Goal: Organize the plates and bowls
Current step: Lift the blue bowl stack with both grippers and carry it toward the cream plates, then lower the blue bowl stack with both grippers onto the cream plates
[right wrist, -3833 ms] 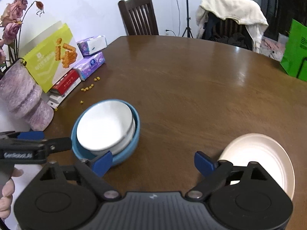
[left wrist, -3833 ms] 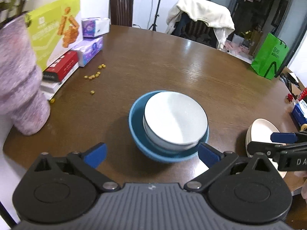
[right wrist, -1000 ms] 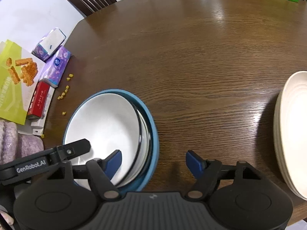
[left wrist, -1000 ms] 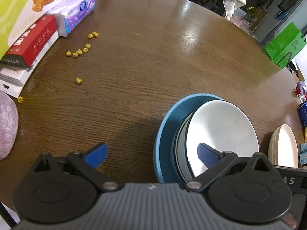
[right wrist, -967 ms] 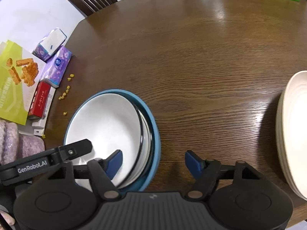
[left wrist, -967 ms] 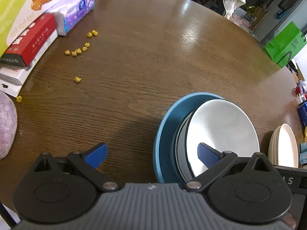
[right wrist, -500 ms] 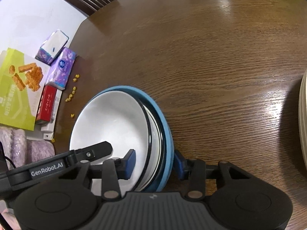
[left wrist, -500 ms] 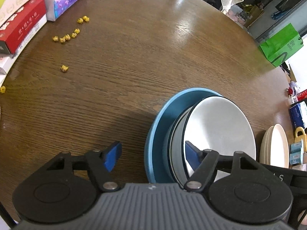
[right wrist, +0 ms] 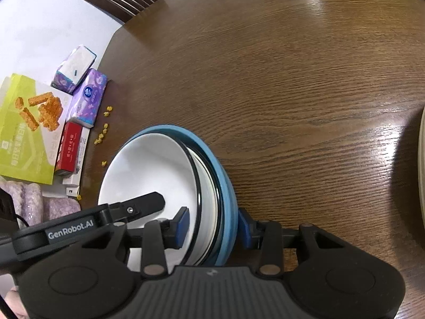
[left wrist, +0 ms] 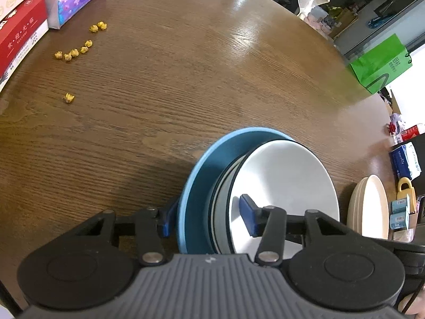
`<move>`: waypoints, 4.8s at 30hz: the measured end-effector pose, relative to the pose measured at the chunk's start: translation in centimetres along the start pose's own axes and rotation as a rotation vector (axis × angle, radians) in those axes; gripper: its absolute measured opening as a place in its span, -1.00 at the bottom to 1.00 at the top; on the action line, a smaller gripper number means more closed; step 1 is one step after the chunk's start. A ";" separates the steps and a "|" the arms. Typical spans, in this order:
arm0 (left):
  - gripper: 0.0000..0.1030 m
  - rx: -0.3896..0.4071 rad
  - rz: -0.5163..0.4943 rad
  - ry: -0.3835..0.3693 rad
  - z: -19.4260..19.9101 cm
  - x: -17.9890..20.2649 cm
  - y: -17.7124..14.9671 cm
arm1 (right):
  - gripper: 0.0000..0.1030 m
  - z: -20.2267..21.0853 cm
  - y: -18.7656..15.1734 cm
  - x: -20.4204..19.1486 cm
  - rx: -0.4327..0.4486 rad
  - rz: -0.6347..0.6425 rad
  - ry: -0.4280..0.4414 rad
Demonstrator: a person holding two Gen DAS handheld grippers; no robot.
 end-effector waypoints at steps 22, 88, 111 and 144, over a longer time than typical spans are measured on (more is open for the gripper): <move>-0.05 0.036 -0.069 0.015 0.3 1.0 -0.5 | -0.28 0.2 -0.1 -0.4 0.020 0.031 -0.015; -0.07 0.158 -0.114 0.008 5.6 6.8 -4.0 | -0.31 9.7 0.6 3.5 0.136 0.108 0.039; -0.07 0.180 -0.166 -0.017 6.1 12.3 -4.8 | -0.31 14.4 1.0 7.1 0.191 0.101 0.032; -0.07 0.186 -0.274 -0.089 5.0 21.5 -5.8 | -0.33 21.2 1.6 13.3 0.298 0.047 -0.021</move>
Point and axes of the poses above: each gripper's, at about its wrist camera, not at the fingertips, and z roughly against the way its jaws point, x to its right, y to its top, the point moved 7 cm from there along -z, roughly the way its jaws point, and after that the axes turned 15 degrees about y, right-handed, at the moved point
